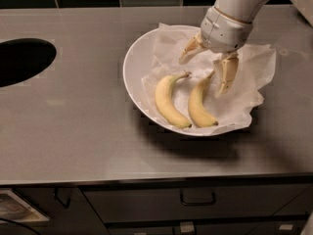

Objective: Pick banana from white bowl

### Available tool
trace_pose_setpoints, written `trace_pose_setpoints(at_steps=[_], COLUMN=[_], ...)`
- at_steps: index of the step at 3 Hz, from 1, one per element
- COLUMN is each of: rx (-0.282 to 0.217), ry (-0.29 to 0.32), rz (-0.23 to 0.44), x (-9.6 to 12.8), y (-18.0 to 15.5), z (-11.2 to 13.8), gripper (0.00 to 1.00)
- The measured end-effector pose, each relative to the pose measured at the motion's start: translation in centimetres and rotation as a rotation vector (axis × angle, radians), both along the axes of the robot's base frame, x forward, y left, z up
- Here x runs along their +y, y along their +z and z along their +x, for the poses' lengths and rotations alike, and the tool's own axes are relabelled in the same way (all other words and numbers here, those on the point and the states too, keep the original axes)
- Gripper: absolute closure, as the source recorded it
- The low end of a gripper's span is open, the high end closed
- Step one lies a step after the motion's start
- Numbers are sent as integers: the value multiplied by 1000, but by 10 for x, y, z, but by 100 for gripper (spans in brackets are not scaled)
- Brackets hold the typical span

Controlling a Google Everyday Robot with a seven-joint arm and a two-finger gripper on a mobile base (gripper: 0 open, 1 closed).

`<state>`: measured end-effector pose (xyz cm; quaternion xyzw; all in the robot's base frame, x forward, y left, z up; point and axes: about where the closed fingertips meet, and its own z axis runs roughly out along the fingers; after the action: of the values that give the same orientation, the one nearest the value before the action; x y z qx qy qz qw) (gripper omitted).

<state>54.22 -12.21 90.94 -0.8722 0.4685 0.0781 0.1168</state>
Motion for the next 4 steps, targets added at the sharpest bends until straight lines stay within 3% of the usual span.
trace_pose_setpoints(at_steps=[4], rx=[92], ry=[20], rz=[1], x=[10], y=[-25], z=[-16], gripper=[35])
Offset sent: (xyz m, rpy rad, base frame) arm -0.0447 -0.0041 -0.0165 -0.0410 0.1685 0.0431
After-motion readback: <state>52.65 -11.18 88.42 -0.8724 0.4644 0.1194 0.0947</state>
